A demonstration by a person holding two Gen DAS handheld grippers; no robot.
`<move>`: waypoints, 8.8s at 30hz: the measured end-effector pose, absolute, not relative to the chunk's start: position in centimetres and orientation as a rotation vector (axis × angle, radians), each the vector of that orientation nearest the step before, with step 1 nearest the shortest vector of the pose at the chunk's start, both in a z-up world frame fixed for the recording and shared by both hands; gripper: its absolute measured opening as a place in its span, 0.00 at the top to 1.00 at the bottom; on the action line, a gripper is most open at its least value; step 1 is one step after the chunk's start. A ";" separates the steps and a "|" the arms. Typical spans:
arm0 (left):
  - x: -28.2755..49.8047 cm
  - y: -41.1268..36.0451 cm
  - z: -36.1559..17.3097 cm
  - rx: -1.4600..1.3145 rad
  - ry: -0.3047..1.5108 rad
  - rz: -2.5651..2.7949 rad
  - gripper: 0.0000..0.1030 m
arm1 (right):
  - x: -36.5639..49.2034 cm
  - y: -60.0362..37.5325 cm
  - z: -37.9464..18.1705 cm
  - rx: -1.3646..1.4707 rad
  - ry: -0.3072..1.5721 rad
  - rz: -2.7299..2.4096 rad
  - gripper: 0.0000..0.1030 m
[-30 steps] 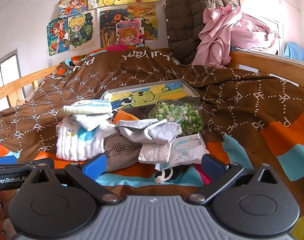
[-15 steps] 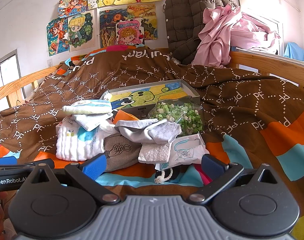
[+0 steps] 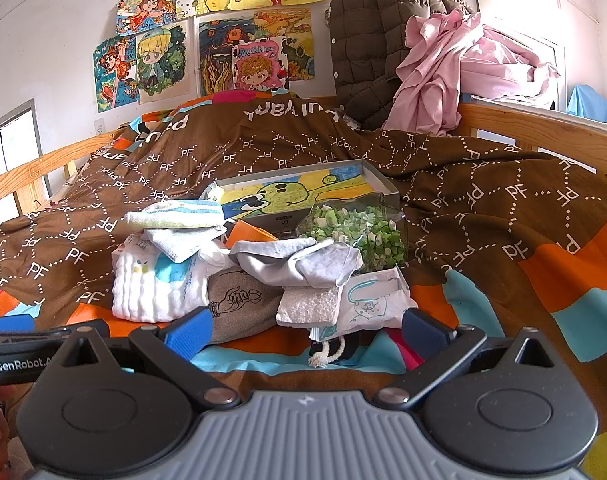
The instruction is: Organize soft objects
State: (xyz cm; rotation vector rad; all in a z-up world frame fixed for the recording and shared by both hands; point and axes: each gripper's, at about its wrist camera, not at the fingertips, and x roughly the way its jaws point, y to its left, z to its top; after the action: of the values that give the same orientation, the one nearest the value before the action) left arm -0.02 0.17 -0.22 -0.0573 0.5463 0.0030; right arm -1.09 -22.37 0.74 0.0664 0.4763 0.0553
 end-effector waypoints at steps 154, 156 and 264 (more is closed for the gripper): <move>15.8 -8.6 -1.8 0.034 0.968 -0.492 0.96 | 8.0 -24.8 -3.5 -0.053 0.529 0.426 0.89; 15.8 -8.6 -2.1 0.030 0.969 -0.484 0.97 | 8.0 -24.9 -3.4 -0.047 0.524 0.422 0.90; 14.8 -4.2 8.3 -0.176 0.392 -0.206 0.01 | 13.5 -29.8 9.3 0.089 0.362 0.156 0.01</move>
State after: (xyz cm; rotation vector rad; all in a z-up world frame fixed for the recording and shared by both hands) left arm 14.81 -4.18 8.25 -0.1761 0.3923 -0.2061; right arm 13.48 -29.82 9.34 0.0887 0.3618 0.1558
